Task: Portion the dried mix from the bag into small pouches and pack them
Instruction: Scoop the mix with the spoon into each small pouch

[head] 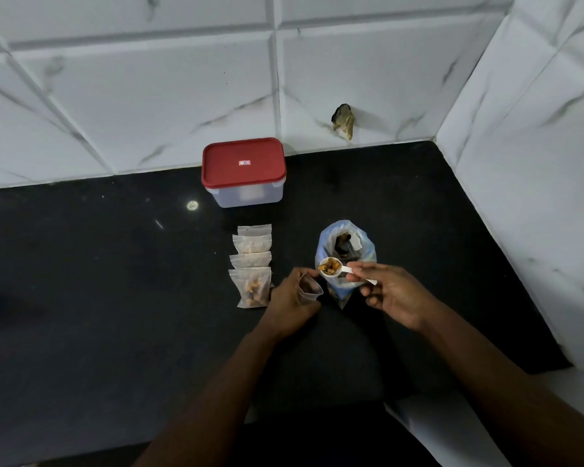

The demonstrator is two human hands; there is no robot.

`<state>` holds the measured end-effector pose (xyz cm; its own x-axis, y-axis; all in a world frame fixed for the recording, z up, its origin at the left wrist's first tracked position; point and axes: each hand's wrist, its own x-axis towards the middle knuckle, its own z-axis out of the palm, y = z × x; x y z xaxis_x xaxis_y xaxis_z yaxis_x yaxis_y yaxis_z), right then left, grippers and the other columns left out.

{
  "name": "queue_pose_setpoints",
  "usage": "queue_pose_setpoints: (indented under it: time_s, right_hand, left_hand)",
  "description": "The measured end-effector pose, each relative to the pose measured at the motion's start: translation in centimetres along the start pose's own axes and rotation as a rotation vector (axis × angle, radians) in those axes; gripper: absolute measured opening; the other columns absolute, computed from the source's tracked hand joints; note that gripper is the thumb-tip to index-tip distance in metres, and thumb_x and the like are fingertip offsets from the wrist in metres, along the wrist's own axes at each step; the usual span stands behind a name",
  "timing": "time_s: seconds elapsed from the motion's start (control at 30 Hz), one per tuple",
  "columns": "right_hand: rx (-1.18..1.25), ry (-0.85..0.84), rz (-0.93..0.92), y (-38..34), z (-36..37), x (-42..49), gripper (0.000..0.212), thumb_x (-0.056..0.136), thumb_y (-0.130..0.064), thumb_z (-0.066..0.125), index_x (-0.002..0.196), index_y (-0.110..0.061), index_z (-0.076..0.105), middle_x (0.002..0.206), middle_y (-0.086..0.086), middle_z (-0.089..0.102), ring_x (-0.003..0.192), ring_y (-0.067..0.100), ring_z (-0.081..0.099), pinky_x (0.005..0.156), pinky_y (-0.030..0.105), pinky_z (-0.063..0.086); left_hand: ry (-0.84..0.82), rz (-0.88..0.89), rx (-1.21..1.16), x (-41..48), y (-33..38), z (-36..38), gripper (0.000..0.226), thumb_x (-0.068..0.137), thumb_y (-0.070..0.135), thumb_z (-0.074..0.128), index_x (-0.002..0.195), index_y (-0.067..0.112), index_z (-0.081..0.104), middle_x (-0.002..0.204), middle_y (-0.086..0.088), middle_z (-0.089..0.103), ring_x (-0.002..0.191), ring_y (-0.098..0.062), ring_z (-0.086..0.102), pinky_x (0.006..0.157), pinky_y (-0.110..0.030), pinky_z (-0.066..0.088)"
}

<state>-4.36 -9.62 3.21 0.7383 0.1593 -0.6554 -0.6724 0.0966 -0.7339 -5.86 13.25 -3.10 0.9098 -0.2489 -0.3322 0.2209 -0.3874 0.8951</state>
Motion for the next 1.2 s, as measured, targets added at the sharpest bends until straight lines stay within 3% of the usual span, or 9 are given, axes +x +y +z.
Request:
queue_pose_setpoints:
  time_s: [0.17, 0.3, 0.37, 0.5, 0.67, 0.73, 0.87, 1.07, 1.2]
  right_hand:
    - [-0.016, -0.003, -0.049, 0.1, 0.2, -0.6, 0.023, 0.088, -0.021, 0.071, 0.110, -0.018, 0.077, 0.101, 0.005, 0.077, 0.071, 0.010, 0.055, 0.066, 0.026, 0.042]
    - [-0.199, -0.013, -0.184, -0.2, 1.0, -1.7, 0.020, 0.091, -0.018, 0.070, 0.110, -0.019, 0.076, 0.100, 0.007, 0.078, 0.070, 0.011, 0.057, 0.063, 0.024, 0.043]
    - [-0.359, -0.018, -0.268, -0.3, 1.7, -2.2, 0.021, 0.089, -0.019, 0.073, 0.109, -0.022, 0.076, 0.095, 0.002, 0.078, 0.069, 0.009, 0.060, 0.060, 0.019, 0.044]
    - [-0.796, 0.070, -0.455, 0.0, 2.7, -2.1, 0.025, 0.086, -0.027, 0.079, 0.109, -0.033, 0.075, 0.093, -0.020, 0.075, 0.084, -0.011, 0.067, 0.070, 0.006, 0.048]
    - [-1.160, 0.210, -0.780, 1.8, 3.8, -2.0, 0.020, 0.090, -0.025, 0.073, 0.109, -0.029, 0.077, 0.099, -0.012, 0.075, 0.091, -0.001, 0.067, 0.081, 0.022, 0.055]
    - [-1.190, 0.276, -0.879, 2.4, 4.0, -2.1, 0.018, 0.089, -0.020, 0.074, 0.105, -0.026, 0.078, 0.097, -0.009, 0.075, 0.092, 0.005, 0.068, 0.080, 0.026, 0.056]
    - [-1.178, 0.356, -1.014, 2.9, 3.7, -2.3, 0.019, 0.087, -0.015, 0.076, 0.105, -0.022, 0.076, 0.099, -0.006, 0.075, 0.094, 0.008, 0.068, 0.081, 0.030, 0.058]
    - [-0.965, 0.330, -0.903, 3.1, 3.4, -3.0, 0.020, 0.087, -0.030, 0.071, 0.106, -0.029, 0.078, 0.094, -0.015, 0.075, 0.087, 0.000, 0.069, 0.077, 0.030, 0.058]
    - [-0.822, 0.290, -0.821, 3.2, 3.1, -3.0, 0.018, 0.086, -0.027, 0.075, 0.104, -0.031, 0.077, 0.094, -0.020, 0.075, 0.089, -0.002, 0.070, 0.078, 0.031, 0.060]
  left_hand:
    - [0.042, 0.050, -0.037, -0.3, 0.2, 0.2, 0.061, 0.090, 0.004, 0.071, 0.134, 0.035, 0.043, 0.115, 0.006, 0.058, 0.097, -0.005, 0.066, 0.074, -0.023, 0.058]
    - [0.109, 0.141, -0.035, -0.5, 0.3, 0.7, 0.063, 0.084, 0.001, 0.074, 0.132, 0.031, 0.046, 0.115, 0.008, 0.059, 0.104, -0.004, 0.062, 0.087, -0.028, 0.057]
    - [0.116, 0.170, -0.064, -0.4, 0.3, 0.9, 0.063, 0.081, 0.000, 0.074, 0.130, 0.030, 0.048, 0.121, 0.008, 0.060, 0.113, -0.007, 0.062, 0.095, -0.029, 0.055]
    - [0.133, 0.200, -0.083, -0.6, 0.6, 1.2, 0.062, 0.080, -0.005, 0.075, 0.123, 0.032, 0.050, 0.113, 0.005, 0.064, 0.106, -0.006, 0.066, 0.090, -0.025, 0.055]
    - [0.109, 0.191, -0.123, -0.9, 1.0, 1.3, 0.054, 0.076, 0.019, 0.080, 0.124, 0.023, 0.055, 0.116, 0.002, 0.067, 0.107, -0.012, 0.068, 0.090, -0.032, 0.057]
    - [0.120, 0.178, -0.145, -1.1, 1.3, 1.3, 0.056, 0.071, 0.031, 0.078, 0.121, 0.021, 0.056, 0.114, 0.003, 0.068, 0.105, -0.011, 0.068, 0.088, -0.029, 0.057]
    - [0.102, 0.178, -0.166, -1.4, 2.0, 1.1, 0.057, 0.065, 0.032, 0.074, 0.117, 0.022, 0.055, 0.111, 0.006, 0.066, 0.100, -0.004, 0.066, 0.084, -0.024, 0.055]
    - [0.081, 0.185, -0.195, -1.7, 2.8, 0.8, 0.055, 0.059, 0.036, 0.075, 0.109, 0.026, 0.053, 0.103, 0.007, 0.064, 0.088, 0.000, 0.066, 0.073, -0.024, 0.054]
    - [0.069, 0.175, -0.188, -1.7, 2.9, 0.8, 0.053, 0.061, 0.035, 0.074, 0.109, 0.027, 0.054, 0.104, 0.007, 0.064, 0.090, -0.002, 0.067, 0.075, -0.027, 0.055]
